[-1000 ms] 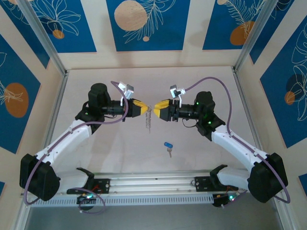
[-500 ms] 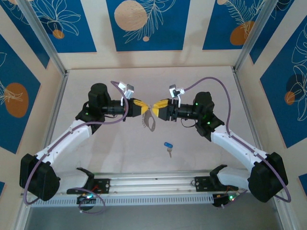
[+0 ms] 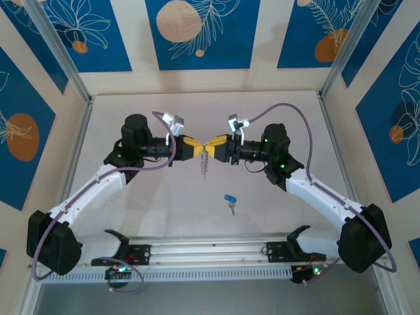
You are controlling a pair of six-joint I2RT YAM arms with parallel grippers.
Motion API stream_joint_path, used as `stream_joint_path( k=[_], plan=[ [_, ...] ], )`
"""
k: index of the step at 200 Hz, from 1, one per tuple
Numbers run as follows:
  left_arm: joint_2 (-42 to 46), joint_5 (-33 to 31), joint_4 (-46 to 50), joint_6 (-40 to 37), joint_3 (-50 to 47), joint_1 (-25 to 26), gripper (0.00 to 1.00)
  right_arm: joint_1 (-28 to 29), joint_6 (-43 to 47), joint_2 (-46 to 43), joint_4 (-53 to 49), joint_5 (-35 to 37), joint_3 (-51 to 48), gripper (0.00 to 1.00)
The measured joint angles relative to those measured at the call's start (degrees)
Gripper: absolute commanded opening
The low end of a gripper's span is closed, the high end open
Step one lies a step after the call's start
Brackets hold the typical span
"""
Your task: Put the keys on the keyring
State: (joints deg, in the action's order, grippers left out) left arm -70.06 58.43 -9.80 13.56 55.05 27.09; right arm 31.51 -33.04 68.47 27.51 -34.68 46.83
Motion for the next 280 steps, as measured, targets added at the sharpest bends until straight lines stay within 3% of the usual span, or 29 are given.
stream_joint_path(
  k=[69,93,116,133,154,199,280],
  plan=[
    [0.0,-0.6,0.0,0.0,0.0,0.0,0.0,0.0,0.3,0.0,0.3,-0.1,0.0,0.0],
    [0.0,-1.0,0.0,0.3,0.0,0.0,0.0,0.0,0.3,0.3,0.4,-0.1,0.1,0.0],
    [0.0,-3.1,-0.6,1.3,-0.2,0.1,0.27,0.0,0.2,0.8,1.0,0.6,0.1,0.0],
    [1.7,-7.8,-4.9,3.6,-2.8,0.4,0.38,-0.2,0.0,1.3,1.6,1.7,0.0,0.0],
    [5.7,-13.9,-9.9,6.7,-7.6,0.5,0.46,-1.0,-1.2,1.6,3.6,2.6,-0.8,0.0],
    [8.8,-21.0,-19.2,12.7,-11.9,0.5,0.5,-2.3,-3.6,1.8,9.7,3.8,-2.8,0.0],
    [3.0,-22.7,-34.5,23.7,-16.3,0.5,0.5,-1.0,-8.5,6.2,19.9,4.7,-2.8,0.0]
  ],
)
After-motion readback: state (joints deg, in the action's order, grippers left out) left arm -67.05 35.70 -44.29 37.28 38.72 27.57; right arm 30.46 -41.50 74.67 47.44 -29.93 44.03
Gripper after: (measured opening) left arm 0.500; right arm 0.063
